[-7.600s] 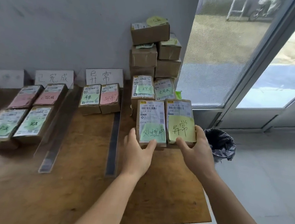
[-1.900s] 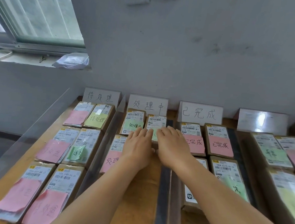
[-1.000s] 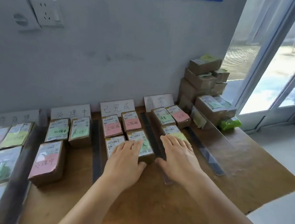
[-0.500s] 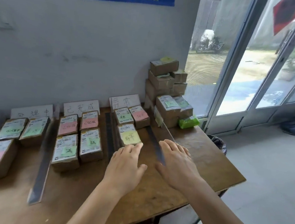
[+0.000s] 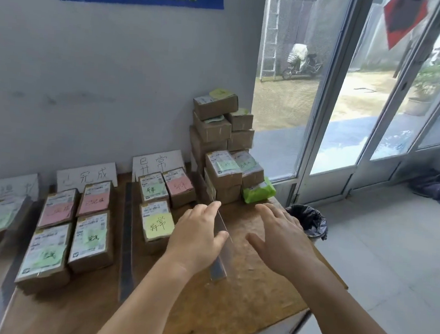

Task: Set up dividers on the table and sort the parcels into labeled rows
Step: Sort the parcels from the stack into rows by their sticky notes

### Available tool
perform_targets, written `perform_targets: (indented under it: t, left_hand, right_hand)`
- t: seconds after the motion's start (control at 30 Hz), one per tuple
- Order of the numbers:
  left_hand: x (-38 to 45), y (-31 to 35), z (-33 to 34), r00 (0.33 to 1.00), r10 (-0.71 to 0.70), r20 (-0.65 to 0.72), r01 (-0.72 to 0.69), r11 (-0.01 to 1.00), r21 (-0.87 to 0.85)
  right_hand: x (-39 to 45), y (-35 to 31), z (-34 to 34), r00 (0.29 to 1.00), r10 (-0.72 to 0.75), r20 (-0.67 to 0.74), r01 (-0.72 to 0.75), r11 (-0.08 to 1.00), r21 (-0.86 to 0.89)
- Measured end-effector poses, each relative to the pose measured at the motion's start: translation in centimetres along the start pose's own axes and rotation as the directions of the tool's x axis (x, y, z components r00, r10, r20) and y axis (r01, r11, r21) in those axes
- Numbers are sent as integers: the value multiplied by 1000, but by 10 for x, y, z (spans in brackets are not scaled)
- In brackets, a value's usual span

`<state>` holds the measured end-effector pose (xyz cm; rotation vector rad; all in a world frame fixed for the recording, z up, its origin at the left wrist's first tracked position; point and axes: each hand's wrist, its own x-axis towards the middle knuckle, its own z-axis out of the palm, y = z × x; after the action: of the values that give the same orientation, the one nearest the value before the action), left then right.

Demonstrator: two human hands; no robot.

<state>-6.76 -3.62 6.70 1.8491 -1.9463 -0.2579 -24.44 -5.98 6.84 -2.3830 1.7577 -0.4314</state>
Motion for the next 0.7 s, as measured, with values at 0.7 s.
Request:
perform_targets:
  t: [0.7]
  left_hand:
    - [186, -31, 51, 972, -233, 35, 236, 962, -140]
  right_hand:
    - [172, 55, 14, 991, 115, 72, -125, 979, 159]
